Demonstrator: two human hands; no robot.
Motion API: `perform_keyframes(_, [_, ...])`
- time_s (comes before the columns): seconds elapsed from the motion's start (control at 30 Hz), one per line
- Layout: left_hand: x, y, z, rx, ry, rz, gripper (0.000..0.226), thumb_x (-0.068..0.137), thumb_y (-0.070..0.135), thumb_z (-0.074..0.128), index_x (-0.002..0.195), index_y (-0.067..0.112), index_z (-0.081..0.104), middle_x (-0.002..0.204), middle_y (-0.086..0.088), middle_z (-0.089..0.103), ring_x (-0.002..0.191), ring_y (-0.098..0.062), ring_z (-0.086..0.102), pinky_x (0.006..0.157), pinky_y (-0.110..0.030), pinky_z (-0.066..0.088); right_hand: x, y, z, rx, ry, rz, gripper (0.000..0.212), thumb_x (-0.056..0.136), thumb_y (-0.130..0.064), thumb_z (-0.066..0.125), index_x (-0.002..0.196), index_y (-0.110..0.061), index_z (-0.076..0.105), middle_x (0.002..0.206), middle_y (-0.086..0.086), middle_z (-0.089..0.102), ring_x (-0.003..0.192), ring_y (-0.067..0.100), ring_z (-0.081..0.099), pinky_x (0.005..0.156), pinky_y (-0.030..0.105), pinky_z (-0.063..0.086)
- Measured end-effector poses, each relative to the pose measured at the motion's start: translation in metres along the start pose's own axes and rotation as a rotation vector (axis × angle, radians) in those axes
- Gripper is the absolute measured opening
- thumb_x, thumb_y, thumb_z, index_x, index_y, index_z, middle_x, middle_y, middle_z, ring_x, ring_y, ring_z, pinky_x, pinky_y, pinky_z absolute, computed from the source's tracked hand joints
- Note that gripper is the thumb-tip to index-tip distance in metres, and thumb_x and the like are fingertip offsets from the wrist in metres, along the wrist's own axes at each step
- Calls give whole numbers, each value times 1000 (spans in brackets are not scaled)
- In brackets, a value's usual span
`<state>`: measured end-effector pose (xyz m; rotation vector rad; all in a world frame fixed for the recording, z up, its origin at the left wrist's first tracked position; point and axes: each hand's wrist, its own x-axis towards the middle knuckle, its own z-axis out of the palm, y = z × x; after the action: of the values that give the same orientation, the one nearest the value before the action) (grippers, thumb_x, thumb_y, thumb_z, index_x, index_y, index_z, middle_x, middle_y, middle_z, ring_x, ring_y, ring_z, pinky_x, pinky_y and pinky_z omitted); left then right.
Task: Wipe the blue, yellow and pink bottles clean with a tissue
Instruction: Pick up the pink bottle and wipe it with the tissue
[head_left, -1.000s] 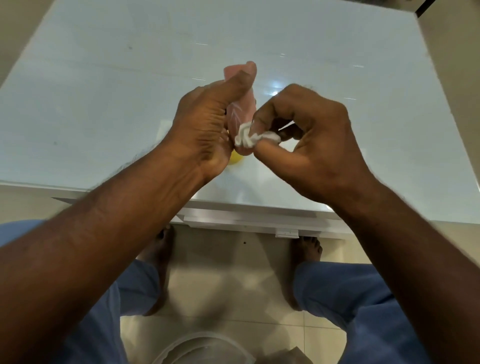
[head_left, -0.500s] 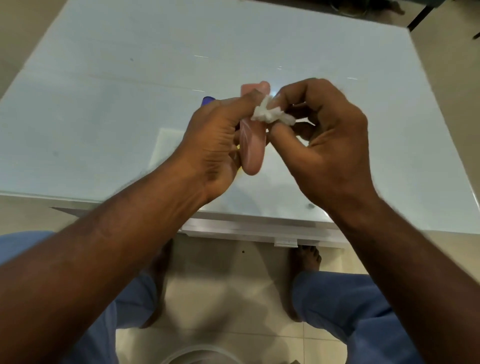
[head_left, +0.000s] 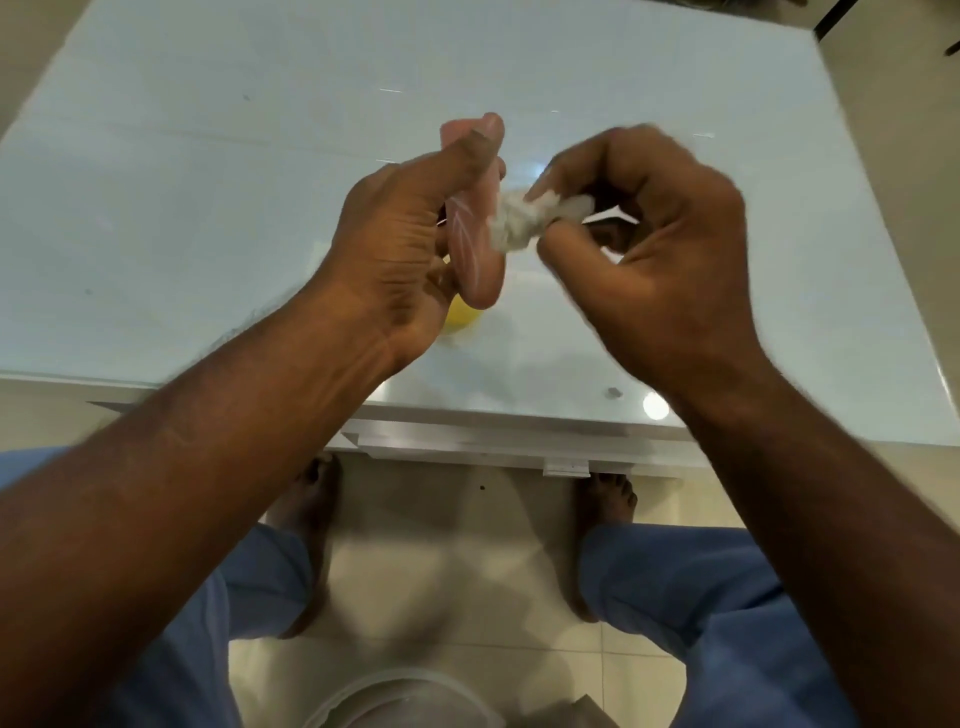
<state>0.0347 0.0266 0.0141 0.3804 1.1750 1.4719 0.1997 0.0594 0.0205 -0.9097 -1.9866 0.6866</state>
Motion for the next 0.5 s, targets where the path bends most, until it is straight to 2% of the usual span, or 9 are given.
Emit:
perform_keyframes(0.07, [-3, -4, 1, 66, -27, 9, 30, 90, 27, 79, 113, 9, 73, 116, -9, 77, 108, -26, 75, 86, -41, 63, 4, 2, -1, 22, 64, 12, 11, 94, -4, 69, 105, -1, 72, 102, 9, 75, 92, 14, 74, 76, 17, 60])
perform_keyframes(0.17, [-5, -6, 2, 104, -76, 7, 24, 96, 31, 72, 107, 9, 73, 105, -6, 77, 98, -20, 74, 71, -31, 60, 1, 1, 4, 19, -4, -13, 12, 93, -4, 71, 104, 1, 72, 103, 8, 74, 94, 12, 75, 78, 16, 61])
perform_keyframes(0.2, [-5, -4, 1, 90, -87, 1, 25, 97, 33, 71, 104, 9, 73, 101, -5, 76, 94, -20, 74, 70, -32, 60, -2, 0, 7, 26, -39, -21, 11, 92, -3, 72, 102, 0, 73, 101, 10, 74, 93, 14, 75, 78, 17, 61])
perform_keyframes(0.23, [-4, -3, 0, 58, -84, -9, 27, 96, 34, 72, 102, 8, 72, 98, -4, 76, 91, -20, 75, 76, -38, 64, -5, -1, 9, 30, -76, -31, 9, 90, -2, 73, 99, -1, 74, 99, 11, 74, 92, 17, 75, 77, 18, 61])
perform_keyframes(0.3, [-5, 0, -1, -29, -40, -30, 35, 94, 34, 74, 111, 4, 72, 100, -5, 75, 95, -22, 75, 97, -54, 60, -8, -3, 10, 28, -162, -52, 7, 87, -3, 76, 93, -5, 76, 94, 10, 73, 89, 21, 73, 74, 27, 63])
perform_keyframes(0.33, [-6, 1, -1, -66, -8, -32, 40, 94, 34, 75, 118, 2, 70, 100, -5, 75, 96, -23, 75, 99, -54, 58, -8, -3, 10, 13, -210, -58, 7, 86, -4, 77, 92, -8, 77, 93, 9, 73, 87, 22, 72, 74, 34, 63])
perform_keyframes(0.43, [-10, 6, 2, -111, 53, 6, 42, 98, 31, 70, 130, 5, 64, 102, -7, 75, 95, -22, 76, 88, -43, 64, -10, 0, 10, -97, -361, -78, 10, 85, -6, 75, 91, -12, 80, 91, 1, 72, 83, 19, 70, 74, 41, 62])
perform_keyframes(0.5, [-11, 9, 2, -150, 41, 11, 41, 102, 33, 64, 133, 7, 60, 104, -10, 74, 94, -24, 77, 86, -44, 64, -11, 1, 10, -152, -403, -66, 14, 85, -5, 73, 91, -14, 82, 90, -2, 73, 83, 18, 70, 75, 42, 62])
